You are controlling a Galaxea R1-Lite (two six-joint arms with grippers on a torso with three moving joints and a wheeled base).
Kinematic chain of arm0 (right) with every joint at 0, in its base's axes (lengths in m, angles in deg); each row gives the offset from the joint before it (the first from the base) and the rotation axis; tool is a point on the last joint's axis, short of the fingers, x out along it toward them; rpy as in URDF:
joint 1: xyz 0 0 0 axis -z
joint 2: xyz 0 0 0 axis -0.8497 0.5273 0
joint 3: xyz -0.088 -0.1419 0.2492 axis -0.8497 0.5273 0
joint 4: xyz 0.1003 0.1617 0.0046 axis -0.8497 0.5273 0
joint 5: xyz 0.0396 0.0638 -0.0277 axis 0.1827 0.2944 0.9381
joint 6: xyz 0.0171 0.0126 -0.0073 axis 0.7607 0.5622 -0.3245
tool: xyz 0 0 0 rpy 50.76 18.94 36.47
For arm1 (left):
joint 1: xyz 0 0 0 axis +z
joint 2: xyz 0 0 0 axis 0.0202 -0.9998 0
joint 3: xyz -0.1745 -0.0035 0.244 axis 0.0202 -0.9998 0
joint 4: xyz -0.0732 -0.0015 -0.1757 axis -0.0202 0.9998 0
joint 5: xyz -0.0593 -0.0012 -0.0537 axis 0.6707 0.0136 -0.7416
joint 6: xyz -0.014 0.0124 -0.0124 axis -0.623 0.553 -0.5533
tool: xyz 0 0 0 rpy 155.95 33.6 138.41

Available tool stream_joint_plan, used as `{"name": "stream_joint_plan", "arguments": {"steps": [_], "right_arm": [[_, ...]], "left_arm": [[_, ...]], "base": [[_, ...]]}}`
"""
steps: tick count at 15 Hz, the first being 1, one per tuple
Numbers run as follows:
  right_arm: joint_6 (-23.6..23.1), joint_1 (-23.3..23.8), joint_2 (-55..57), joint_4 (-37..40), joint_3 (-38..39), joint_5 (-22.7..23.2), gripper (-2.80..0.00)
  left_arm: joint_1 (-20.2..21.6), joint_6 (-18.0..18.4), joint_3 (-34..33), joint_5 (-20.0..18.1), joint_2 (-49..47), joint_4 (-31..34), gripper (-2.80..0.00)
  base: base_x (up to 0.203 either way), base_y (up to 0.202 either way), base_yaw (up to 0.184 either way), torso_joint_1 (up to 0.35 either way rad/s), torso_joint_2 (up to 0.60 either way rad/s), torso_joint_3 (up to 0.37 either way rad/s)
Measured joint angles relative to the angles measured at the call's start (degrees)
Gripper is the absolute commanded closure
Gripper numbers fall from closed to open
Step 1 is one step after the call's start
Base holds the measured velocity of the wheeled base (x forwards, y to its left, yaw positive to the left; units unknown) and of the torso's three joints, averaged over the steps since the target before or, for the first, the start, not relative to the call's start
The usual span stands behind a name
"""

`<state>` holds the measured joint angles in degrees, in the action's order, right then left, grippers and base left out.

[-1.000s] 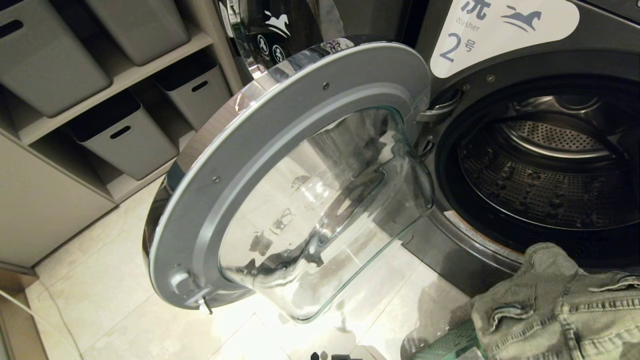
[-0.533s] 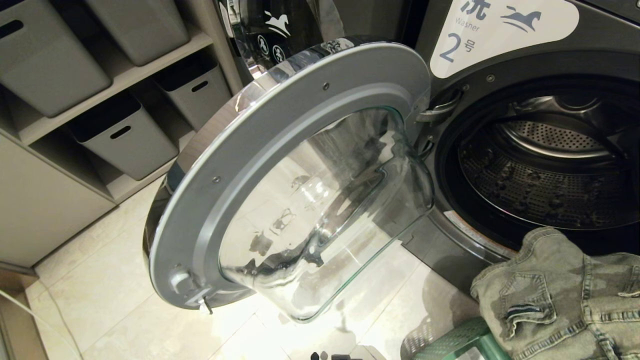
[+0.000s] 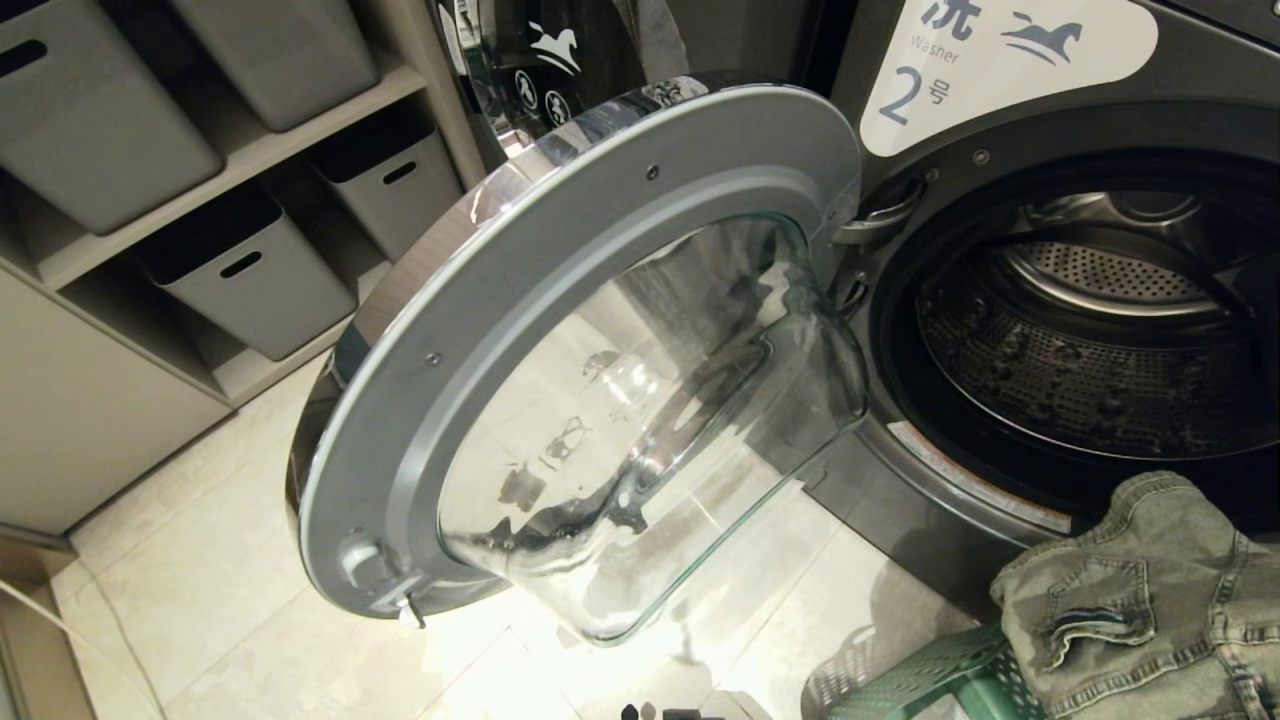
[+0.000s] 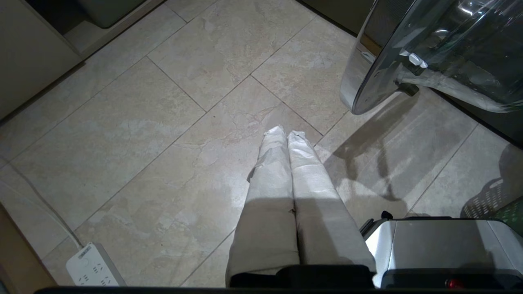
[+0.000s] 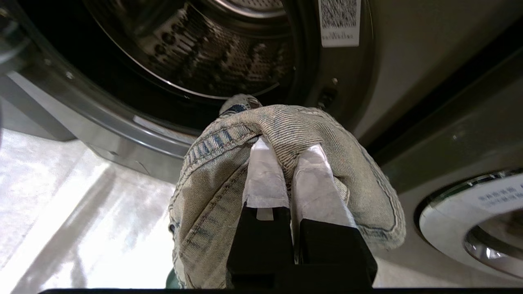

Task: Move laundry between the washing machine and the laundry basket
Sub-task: Pick a cloth and place it into the basket

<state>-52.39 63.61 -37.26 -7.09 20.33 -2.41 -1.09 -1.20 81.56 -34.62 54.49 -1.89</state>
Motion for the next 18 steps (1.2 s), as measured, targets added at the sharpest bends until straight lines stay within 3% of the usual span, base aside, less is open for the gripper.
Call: {"name": "stream_joint_plan", "arguments": {"steps": [11,18], "right_arm": [[-0.9,9.5,6.5,-0.7,12.4,1.9,0.0],[-0.4,13.0,17.7,-1.5,13.5,1.6,0.0]], "left_arm": [[0.0,0.0,0.0,0.0,0.0,0.0,0.0],[0.0,0.0,0.0,0.0,0.0,0.0,0.0]], "base": [[0.0,0.0,0.0,0.0,0.0,0.0],[0.0,0.0,0.0,0.0,0.0,0.0]]}}
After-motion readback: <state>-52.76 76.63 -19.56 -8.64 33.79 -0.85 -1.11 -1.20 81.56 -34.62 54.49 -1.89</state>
